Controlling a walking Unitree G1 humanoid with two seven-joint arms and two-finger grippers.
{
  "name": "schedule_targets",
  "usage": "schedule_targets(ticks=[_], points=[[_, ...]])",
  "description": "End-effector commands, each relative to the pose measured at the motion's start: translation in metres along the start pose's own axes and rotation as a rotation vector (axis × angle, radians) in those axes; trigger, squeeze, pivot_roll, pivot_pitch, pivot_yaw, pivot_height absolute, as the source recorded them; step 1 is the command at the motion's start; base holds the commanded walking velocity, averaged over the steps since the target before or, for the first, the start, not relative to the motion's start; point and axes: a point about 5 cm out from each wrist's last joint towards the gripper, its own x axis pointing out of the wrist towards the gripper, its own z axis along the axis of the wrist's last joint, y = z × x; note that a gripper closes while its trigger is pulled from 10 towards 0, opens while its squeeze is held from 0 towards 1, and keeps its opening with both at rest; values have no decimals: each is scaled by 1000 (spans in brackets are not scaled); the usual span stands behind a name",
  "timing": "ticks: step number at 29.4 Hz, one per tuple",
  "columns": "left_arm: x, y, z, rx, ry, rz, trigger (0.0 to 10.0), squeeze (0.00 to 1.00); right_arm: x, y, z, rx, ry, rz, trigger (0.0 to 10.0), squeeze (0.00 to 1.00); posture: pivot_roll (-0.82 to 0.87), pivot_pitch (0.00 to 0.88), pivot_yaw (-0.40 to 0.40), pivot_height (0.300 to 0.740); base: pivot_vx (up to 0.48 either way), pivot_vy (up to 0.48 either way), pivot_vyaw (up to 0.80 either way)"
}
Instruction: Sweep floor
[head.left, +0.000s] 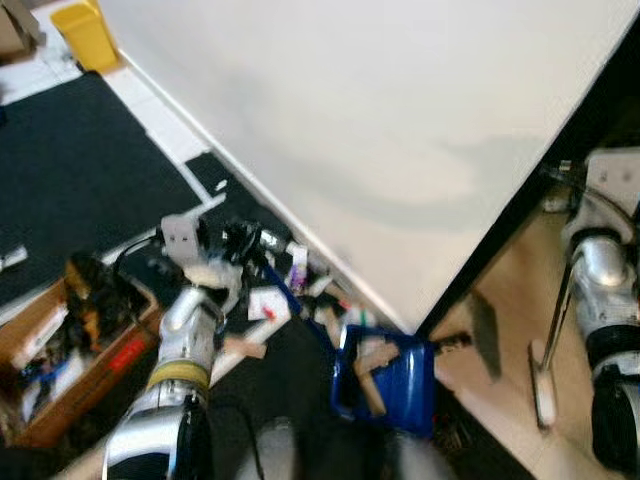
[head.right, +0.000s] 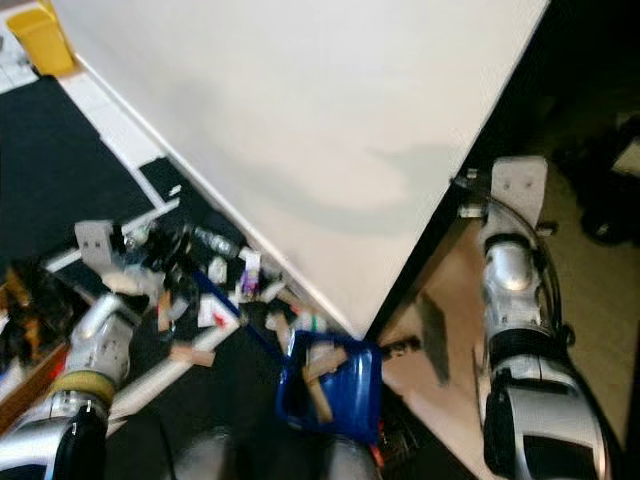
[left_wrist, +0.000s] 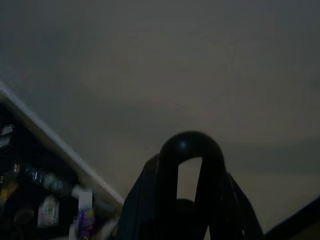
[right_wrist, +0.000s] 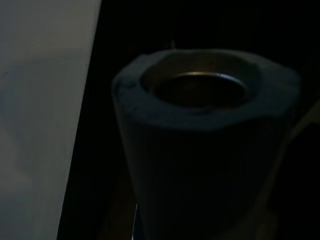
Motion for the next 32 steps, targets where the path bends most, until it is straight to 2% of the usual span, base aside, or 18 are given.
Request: schedule_targets(ticks=[1, 9, 11, 18, 32], points=[[4, -2, 6, -8, -35, -14, 10000, 0, -2, -8, -5, -20, 20, -17, 10000, 0, 119, 63, -23, 740, 285, -382, 0], [5, 2, 12, 4, -42, 9, 10000, 0, -2, -3, -7, 27, 38, -2, 10000, 0, 118, 61, -21, 740, 0, 0, 0], [3, 10, 15, 14, -37, 51, 10000, 0, -3, 0, -11, 72, 71, -2, 10000, 0, 121, 66, -21, 740, 0, 0, 0], [-4, 25, 16, 10, -5, 147, 10000, 0, -3, 1, -14, 97, 99, -12, 10000, 0, 123, 71, -22, 740, 0, 0, 0], [-6, 25, 12, 39, 14, 168, 10000, 0, -2, 9, -16, 155, 141, 1, 10000, 0, 131, 71, -25, 740, -34, 0, 0]])
